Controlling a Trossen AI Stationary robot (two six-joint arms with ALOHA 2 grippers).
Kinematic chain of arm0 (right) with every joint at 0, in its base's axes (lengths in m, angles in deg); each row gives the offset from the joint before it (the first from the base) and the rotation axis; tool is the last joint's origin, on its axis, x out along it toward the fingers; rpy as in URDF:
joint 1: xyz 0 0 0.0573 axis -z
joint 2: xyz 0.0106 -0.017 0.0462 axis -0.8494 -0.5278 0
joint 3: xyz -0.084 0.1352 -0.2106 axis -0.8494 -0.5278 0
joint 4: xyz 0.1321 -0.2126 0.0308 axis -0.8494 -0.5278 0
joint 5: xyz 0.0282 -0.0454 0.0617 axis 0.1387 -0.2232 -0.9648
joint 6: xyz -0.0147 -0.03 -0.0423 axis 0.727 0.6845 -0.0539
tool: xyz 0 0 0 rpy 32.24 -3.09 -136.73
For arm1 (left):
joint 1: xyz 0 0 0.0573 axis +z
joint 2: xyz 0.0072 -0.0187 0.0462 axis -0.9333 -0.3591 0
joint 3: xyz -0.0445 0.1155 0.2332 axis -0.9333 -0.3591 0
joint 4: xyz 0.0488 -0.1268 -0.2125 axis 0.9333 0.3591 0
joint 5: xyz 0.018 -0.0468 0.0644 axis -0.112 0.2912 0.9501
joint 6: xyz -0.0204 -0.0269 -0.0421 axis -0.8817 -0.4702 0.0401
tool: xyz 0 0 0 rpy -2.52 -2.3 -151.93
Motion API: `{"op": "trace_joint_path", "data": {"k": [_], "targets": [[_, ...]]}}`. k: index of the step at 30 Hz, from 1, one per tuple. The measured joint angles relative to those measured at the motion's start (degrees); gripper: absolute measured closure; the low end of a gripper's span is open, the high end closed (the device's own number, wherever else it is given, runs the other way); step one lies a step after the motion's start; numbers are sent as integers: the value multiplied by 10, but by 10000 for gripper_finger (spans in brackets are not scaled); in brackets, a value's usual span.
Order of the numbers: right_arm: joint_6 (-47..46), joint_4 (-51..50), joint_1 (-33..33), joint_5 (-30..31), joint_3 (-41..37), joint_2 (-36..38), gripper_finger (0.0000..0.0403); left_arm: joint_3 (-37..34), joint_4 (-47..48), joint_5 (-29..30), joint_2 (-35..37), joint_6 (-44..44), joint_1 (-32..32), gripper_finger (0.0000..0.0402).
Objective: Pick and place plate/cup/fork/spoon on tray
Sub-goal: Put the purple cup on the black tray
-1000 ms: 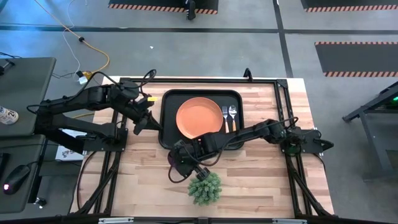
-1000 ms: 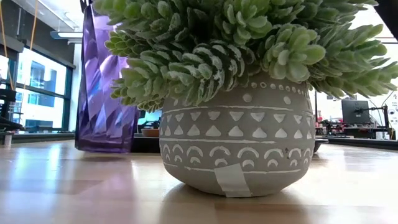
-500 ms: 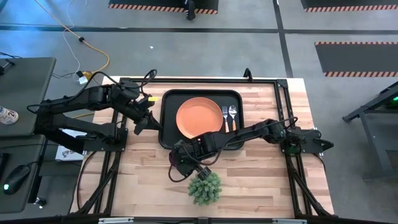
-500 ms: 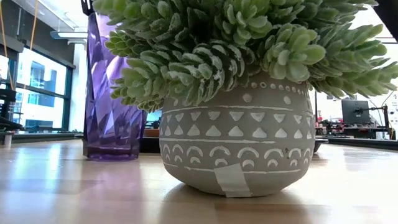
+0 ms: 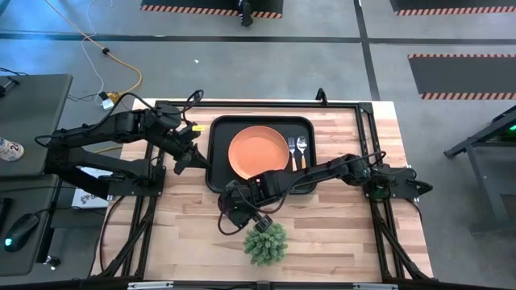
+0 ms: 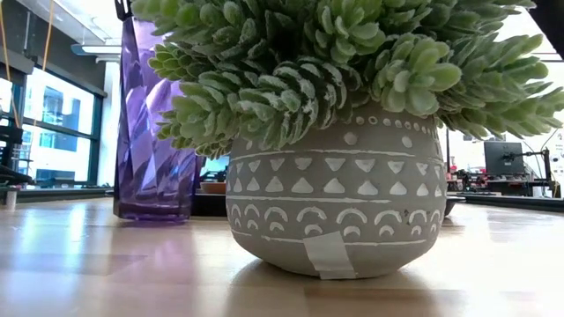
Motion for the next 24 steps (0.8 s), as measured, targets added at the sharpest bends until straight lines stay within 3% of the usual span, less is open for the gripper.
{"op": "trace_joint_path", "data": {"k": [10,24], "targets": [[0,1,0,16,0,0,335,0,0,0,0,-2,0,381],[-18,3,-2,44,1,41,326,0,3,20,0,17,0,381]]}}
